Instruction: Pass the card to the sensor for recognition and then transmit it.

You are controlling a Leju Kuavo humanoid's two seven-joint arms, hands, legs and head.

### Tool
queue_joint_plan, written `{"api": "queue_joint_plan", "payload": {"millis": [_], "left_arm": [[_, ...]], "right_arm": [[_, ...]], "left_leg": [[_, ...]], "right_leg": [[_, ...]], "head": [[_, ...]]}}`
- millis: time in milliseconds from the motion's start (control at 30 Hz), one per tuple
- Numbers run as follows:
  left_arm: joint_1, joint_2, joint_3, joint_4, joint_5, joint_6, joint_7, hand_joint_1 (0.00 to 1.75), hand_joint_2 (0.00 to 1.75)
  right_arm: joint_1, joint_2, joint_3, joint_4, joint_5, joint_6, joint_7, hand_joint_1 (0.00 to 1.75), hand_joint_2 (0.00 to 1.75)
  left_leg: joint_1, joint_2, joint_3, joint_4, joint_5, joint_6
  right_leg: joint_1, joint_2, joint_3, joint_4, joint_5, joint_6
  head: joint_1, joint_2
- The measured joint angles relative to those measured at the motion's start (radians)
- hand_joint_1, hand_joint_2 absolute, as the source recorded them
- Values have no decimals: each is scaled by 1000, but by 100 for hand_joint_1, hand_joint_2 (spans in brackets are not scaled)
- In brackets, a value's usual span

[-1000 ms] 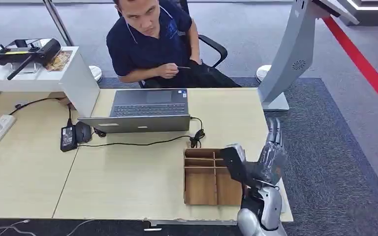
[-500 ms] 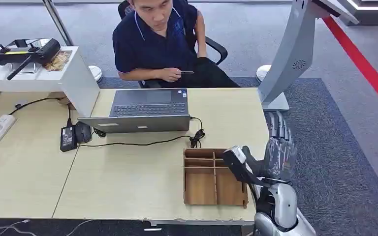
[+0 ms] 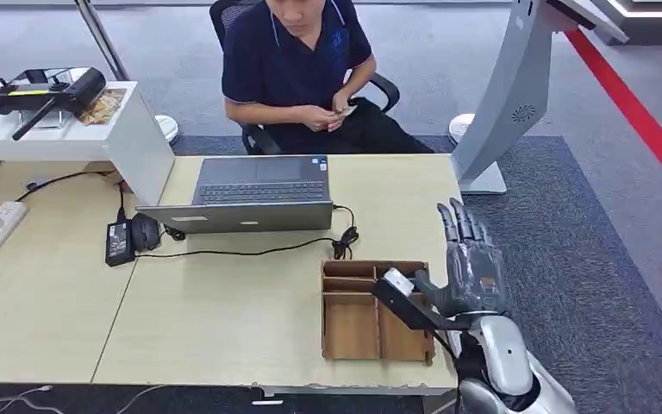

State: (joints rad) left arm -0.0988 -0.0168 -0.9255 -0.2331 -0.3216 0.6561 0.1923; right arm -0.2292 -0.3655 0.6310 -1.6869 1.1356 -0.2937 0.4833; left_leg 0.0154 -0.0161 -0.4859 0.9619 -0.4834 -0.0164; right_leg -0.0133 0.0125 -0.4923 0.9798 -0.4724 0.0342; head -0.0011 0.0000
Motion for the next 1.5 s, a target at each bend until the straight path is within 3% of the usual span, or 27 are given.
{"api": "queue_joint_plan", "payload": {"millis": [400,733,1067,1500], "left_arm": [[0,2,0,0,7,0,0,0,175],[0,4,0,0,15,0,0,0,175],[0,4,0,0,18,0,2,0,175],[-1,4,0,0,19,1,10,0,175]], "right_arm": [[-25,-71,53,-79,-39,106,24,0,175],[-45,-89,103,-101,-103,158,27,0,175],[-45,-53,175,-52,-156,32,-8,0,175],[-44,23,220,69,-137,-132,-3,0,175]], "left_leg": [[0,0,0,0,0,0],[0,0,0,0,0,0],[0,0,0,0,0,0],[0,0,0,0,0,0]], "right_leg": [[0,0,0,0,0,0],[0,0,0,0,0,0],[0,0,0,0,0,0],[0,0,0,0,0,0]], "head": [[0,0],[0,0],[0,0],[0,0]]}}
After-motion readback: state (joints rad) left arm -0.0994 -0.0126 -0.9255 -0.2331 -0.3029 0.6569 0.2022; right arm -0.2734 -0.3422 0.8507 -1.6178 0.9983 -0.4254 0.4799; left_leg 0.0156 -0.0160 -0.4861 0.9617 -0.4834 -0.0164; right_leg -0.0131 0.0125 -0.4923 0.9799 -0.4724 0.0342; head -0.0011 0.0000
